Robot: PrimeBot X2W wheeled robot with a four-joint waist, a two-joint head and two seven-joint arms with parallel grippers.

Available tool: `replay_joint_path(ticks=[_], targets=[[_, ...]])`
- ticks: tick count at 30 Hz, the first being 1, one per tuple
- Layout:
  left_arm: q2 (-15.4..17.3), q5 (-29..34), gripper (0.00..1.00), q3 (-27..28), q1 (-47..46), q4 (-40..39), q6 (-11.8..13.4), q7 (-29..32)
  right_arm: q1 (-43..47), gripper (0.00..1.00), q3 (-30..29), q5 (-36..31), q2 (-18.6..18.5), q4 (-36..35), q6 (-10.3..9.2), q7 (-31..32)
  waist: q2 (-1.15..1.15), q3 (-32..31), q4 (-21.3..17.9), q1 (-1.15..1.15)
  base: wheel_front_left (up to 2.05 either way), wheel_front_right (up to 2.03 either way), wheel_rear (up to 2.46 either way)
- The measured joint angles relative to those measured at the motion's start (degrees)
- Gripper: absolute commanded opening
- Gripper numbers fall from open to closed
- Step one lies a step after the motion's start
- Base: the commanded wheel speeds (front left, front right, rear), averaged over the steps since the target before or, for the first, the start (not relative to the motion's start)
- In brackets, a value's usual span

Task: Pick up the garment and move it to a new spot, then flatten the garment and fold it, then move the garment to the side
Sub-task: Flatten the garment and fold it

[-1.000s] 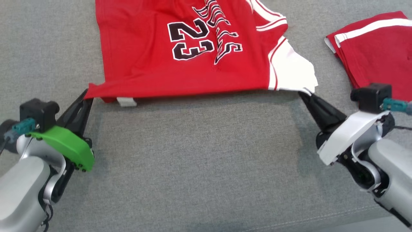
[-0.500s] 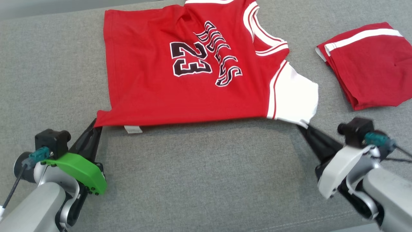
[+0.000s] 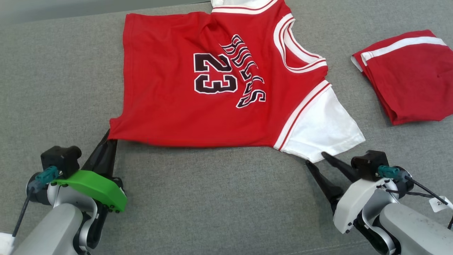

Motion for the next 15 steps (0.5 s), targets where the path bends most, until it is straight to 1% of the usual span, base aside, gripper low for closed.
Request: replay_joint_path(ticks=[4, 9, 12, 15], targets=[[-1.7, 1.4, 0.00, 1.0, 1.7, -0.9, 0.0, 0.0, 1.3, 1.00, -3.3, 0.4, 0.2, -0.5, 0.00, 0.0, 0.00, 0.1, 0.1, 0.00, 0.00, 0.00, 0.00], [-2.6, 2.6, 0.00, 3.4, 2.5, -2.2, 0.0, 0.0, 2.0, 1.00, -9.0, 2.4, -1.3, -2.9, 0.00, 0.0, 0.00, 1.2, -0.1, 0.00, 0.00, 0.00, 0.00], [-3.3, 3.7, 0.00, 3.4, 2.5, -3.0, 0.0, 0.0, 1.9, 1.00, -11.9, 2.0, -2.9, -0.9, -0.01, 0.0, 0.00, 1.8, -0.3, 0.00, 0.00, 0.00, 0.00], [-4.5, 5.0, 0.00, 2.9, 2.5, -3.6, 0.0, 0.0, 1.9, 1.00, -13.7, 2.5, -3.1, 1.3, -0.07, 0.3, 0.00, 2.2, -0.1, 0.00, 0.00, 0.00, 0.00]])
